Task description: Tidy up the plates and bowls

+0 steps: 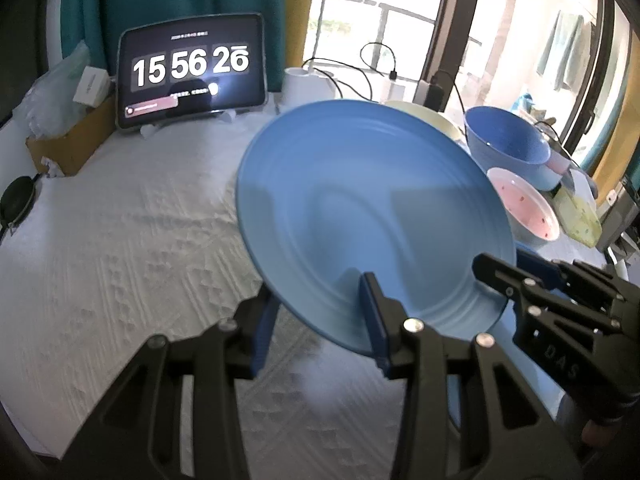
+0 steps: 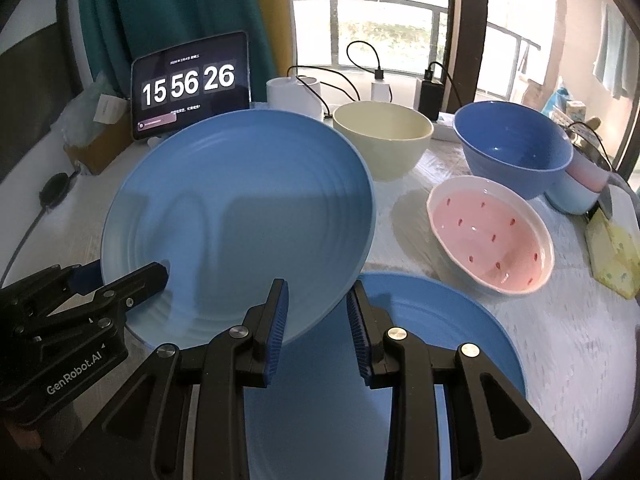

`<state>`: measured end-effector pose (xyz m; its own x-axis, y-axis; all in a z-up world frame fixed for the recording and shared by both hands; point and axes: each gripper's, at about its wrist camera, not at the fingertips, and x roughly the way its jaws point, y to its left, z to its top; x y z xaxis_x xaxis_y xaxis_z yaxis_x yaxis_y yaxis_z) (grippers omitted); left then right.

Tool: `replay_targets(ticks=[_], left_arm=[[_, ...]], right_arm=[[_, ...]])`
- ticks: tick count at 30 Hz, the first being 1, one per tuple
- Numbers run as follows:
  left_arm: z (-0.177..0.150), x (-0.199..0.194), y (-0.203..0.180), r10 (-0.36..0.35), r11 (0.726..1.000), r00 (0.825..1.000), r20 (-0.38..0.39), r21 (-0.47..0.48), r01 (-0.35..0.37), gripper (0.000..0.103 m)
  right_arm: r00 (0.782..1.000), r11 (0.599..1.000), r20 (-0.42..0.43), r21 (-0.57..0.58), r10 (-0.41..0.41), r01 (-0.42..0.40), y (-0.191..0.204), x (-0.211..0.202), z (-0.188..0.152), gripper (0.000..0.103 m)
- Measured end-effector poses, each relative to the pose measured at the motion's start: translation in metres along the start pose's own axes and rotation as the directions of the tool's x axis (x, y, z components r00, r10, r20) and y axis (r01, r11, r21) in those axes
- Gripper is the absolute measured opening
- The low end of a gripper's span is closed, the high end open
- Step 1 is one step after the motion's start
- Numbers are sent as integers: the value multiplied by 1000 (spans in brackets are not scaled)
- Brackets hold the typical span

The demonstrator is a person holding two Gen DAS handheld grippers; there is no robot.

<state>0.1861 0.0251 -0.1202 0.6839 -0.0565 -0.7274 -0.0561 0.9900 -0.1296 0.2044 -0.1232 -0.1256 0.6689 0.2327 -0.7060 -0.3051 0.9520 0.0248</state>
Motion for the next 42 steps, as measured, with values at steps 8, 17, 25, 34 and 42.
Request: replay_targets(ticks=[8, 17, 25, 34, 42], left_arm=[[-8, -6, -12, -7, 1000, 1000, -4, 22, 7, 42], [-16, -12, -26, -17, 999, 1000, -8, 50, 17, 42], [-23, -21, -39, -27, 997, 1000, -10, 72, 28, 42], [-34, -28, -54, -48, 994, 999, -21, 101, 50, 42], [-43, -34, -69, -67, 989, 997, -30, 131, 70, 42]], right_arm=[[1000, 1000, 4, 17, -5, 5, -7, -9, -10, 32], [1000, 999, 7, 41, -12, 12, -17, -20, -22, 32], [1000, 998, 12, 61, -15, 15, -26, -31, -32, 32], [1000, 996, 14, 87, -27, 26, -37, -45, -47, 32], [999, 992, 12, 117, -39, 38, -46, -56, -61, 32]])
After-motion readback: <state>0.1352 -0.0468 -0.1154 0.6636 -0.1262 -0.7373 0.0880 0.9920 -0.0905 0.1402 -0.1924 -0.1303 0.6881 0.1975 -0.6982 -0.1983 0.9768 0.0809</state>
